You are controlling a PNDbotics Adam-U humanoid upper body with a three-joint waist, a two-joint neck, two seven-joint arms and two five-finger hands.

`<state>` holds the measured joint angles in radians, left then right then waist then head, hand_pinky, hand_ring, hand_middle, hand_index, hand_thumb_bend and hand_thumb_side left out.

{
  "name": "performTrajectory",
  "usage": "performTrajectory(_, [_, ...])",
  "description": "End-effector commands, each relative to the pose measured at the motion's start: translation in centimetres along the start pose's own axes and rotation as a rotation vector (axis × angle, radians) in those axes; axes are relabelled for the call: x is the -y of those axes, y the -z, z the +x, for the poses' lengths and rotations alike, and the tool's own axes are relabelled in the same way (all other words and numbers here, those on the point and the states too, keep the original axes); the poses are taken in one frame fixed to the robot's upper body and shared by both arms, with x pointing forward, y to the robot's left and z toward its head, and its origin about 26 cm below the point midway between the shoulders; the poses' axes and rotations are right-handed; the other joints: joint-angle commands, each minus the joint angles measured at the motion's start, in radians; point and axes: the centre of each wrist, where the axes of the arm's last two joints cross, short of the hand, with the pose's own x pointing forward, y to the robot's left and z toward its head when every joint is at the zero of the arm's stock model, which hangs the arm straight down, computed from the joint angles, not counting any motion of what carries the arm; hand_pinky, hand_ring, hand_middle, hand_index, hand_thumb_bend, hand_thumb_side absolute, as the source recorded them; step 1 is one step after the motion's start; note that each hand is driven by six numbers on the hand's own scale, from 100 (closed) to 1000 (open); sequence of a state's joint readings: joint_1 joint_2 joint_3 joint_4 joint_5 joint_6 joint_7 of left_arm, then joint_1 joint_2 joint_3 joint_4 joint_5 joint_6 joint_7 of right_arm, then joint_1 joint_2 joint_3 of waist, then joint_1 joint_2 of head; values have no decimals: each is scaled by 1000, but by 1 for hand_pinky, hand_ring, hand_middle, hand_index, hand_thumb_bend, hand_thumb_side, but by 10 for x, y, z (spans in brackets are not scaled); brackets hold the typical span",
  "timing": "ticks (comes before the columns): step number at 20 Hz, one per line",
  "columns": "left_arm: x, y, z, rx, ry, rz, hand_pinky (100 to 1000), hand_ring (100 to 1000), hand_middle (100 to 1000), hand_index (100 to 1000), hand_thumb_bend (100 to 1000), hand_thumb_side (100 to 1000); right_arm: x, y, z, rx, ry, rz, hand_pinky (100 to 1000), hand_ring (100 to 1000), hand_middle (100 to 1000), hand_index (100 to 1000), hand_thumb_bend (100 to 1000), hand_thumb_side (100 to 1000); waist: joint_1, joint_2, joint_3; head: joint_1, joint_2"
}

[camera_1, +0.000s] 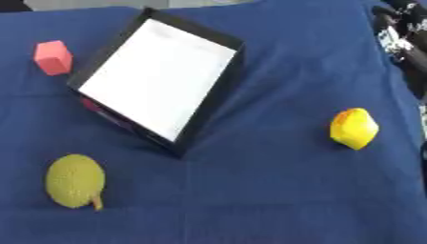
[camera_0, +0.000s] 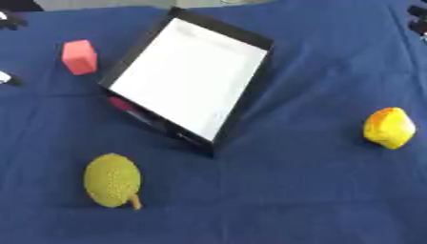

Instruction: Pick up objects on the table and place them in the box.

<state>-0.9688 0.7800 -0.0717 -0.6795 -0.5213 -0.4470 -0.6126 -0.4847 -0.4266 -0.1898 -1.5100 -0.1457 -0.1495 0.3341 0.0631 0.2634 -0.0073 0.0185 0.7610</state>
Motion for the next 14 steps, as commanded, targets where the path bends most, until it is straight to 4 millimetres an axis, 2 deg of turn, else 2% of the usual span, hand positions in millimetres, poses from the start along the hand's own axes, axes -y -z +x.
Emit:
performTrajectory(1, [-8,4,2,-36,103,23,1000,930,922,925,703,100,5,6,9,28,-24,6,1000,1000,1000,969,100,470,5,-9,-3,7,-13])
performTrajectory(6, [-1,16,3,-35,164,16,1000,930,923,927,701,100,5,7,9,30,-27,8,1000,1000,1000,970,100,470,3,-1,-5,12,-23])
performTrajectory(14, [-13,25,14,-3,140,35,1000,927,923,927,698,100,6,8,9,34,-35,14,1000,1000,1000,970,100,470,2,11,-10,25,-47])
